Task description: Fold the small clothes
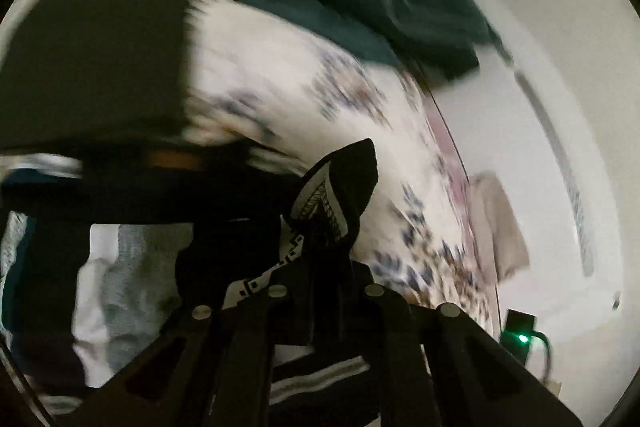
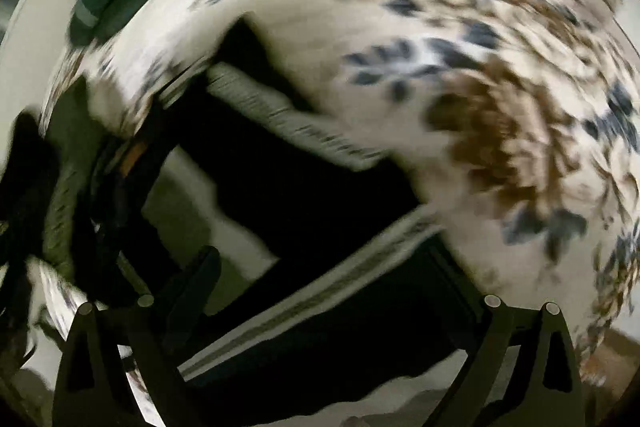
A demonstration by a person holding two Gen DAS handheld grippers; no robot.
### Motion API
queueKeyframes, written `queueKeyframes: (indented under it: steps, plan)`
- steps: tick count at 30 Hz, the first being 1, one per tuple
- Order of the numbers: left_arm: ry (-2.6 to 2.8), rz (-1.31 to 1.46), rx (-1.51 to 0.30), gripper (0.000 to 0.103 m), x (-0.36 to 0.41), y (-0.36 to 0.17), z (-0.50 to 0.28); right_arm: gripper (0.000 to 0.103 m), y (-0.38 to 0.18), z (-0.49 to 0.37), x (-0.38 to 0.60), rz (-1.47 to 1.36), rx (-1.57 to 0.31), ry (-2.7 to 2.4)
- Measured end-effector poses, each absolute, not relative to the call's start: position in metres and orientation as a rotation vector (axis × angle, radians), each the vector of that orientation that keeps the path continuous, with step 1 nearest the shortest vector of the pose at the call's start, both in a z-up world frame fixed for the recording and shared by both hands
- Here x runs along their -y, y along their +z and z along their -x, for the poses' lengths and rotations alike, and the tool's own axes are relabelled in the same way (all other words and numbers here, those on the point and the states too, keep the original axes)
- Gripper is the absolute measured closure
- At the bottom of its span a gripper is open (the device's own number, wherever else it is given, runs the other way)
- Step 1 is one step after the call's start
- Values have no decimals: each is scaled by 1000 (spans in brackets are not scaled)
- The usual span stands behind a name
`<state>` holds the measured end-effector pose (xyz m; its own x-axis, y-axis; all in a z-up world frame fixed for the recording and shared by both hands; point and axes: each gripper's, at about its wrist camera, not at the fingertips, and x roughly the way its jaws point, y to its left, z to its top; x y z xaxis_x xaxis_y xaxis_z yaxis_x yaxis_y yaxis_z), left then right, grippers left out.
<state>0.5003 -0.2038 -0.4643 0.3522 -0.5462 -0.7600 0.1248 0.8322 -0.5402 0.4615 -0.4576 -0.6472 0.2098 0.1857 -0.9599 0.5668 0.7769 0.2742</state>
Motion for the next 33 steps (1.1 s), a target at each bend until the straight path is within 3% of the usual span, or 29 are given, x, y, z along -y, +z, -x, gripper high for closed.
queueKeyframes:
  steps: [5, 7, 8, 9, 10, 11, 15, 18, 25, 26, 27, 28, 33]
  plan:
    - [-413, 258, -1328, 91, 276, -505, -509, 3, -657, -447, 514, -746, -1409, -306]
    - [-395, 263, -1328, 73, 271, -507, -507, 4, -657, -443, 533, -769, -1425, -286]
    - [-383, 286, -1314, 53, 261, -506, -503, 5, -655, -441, 539, -784, -1425, -270]
    - [-367, 298, -1299, 25, 249, -503, -497, 20, -651, -440, 545, -796, -1415, -253]
    - [-351, 297, -1293, 13, 238, -501, -488, 46, -648, -441, 547, -794, -1417, -234]
    - [-317, 286, -1289, 3, 223, -498, -481, 56, -646, -444, 547, -791, -1428, -215]
    - [-122, 159, -1288, 3, 163, -503, -443, 57, -637, -466, 536, -832, -1432, -84]
    - [39, 39, -1303, 3, 114, -520, -400, 36, -636, -496, 514, -826, -1426, -22]
    - [203, -17, -1421, 3, 64, -589, -337, 36, -664, -572, 473, -782, -1435, -29]
    - [200, -3, -1415, 3, 63, -593, -335, 41, -666, -579, 467, -767, -1435, -29]
    - [200, 2, -1410, 3, 63, -594, -335, 81, -663, -587, 459, -758, -1423, -7]
    - [203, 5, -1409, 2, 63, -596, -336, 97, -657, -592, 453, -750, -1417, 15]
    - [207, 76, -1421, 0, 56, -606, -342, 98, -587, -589, 449, -699, -1193, 99]
